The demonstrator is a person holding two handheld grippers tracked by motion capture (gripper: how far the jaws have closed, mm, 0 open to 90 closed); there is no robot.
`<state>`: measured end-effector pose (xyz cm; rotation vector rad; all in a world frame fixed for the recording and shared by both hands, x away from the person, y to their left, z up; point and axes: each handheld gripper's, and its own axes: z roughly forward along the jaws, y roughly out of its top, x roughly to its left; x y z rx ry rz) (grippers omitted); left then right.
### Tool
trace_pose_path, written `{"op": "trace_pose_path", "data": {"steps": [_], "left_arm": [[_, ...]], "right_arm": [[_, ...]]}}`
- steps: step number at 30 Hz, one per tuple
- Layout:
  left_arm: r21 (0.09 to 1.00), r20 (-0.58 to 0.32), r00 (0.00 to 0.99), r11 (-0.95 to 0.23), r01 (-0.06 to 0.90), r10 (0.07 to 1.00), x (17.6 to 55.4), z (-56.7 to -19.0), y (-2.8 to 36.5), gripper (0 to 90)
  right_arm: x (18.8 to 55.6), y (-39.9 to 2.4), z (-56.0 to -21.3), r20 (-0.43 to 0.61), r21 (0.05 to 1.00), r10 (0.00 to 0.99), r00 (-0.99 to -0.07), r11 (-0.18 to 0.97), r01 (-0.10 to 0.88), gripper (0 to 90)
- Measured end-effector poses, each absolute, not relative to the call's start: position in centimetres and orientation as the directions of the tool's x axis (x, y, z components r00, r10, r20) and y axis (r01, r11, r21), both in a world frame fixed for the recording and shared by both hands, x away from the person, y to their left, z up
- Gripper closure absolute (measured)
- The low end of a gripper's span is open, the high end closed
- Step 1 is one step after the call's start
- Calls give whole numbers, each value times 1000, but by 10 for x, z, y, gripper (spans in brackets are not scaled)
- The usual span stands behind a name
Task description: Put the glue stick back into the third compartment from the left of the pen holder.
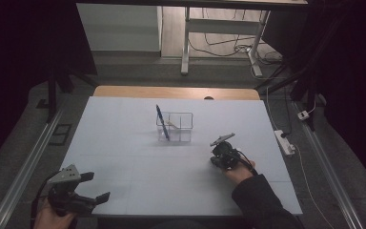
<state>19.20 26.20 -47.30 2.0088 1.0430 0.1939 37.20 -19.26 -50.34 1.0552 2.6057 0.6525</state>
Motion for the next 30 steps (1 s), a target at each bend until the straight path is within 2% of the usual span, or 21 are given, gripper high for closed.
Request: {"op": "trace_pose_path", "data": {"steps": [30], "left_arm": [[739,-223,641,-302,603,734,193,-473,261,23]], "right_arm": [[362,-233,-497,-24,474,735,-678,605,640,898]]}}
